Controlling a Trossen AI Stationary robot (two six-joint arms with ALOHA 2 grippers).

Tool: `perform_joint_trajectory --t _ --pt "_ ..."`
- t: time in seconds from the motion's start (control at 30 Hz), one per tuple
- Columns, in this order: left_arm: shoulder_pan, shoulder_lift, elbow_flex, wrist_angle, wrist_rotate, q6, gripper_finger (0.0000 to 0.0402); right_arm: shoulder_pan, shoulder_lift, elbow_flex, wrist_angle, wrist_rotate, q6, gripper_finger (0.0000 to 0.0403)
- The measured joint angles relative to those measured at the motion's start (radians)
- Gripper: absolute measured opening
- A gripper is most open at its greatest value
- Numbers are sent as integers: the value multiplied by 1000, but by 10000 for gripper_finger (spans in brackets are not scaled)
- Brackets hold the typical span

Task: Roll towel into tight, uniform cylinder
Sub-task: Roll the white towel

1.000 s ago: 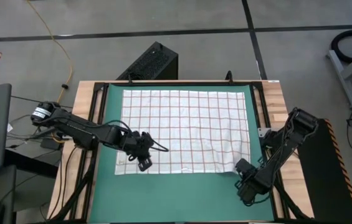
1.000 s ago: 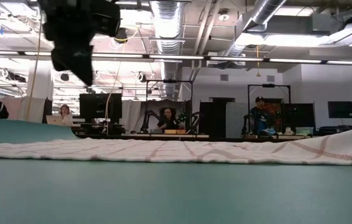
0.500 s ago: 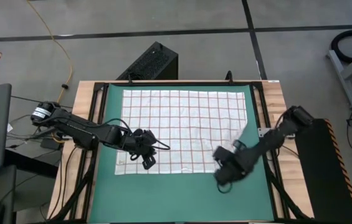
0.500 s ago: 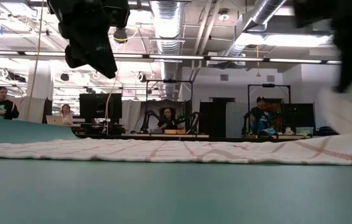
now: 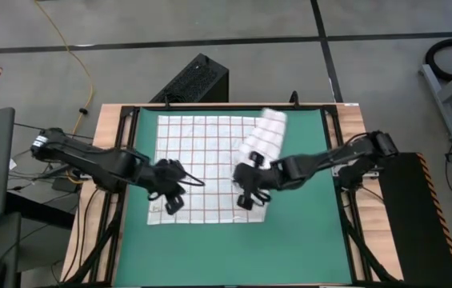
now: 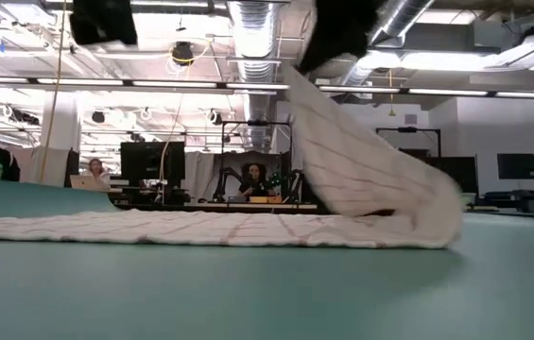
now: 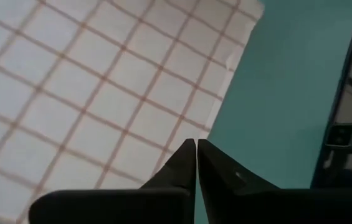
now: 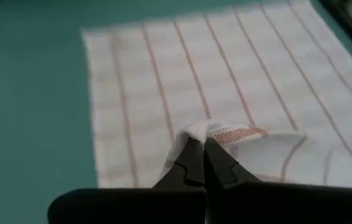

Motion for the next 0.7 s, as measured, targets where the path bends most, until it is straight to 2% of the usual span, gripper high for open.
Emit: perform_joint_trajectory --t 0.17,0.33,0.57,0.7 --pt "-27 -67 106 -150 -55 -83 1 -42 26 2 203 -127 -118 0" --pt "-74 -99 138 -284 -122 -188 0 -66 133 27 316 -243 -197 1" --pt "-112 -88 125 -378 -136 -303 0 -65 351 278 300 -313 -361 1" --pt "-158 -76 52 -397 -128 -350 0 -52 423 425 229 -322 -438 1"
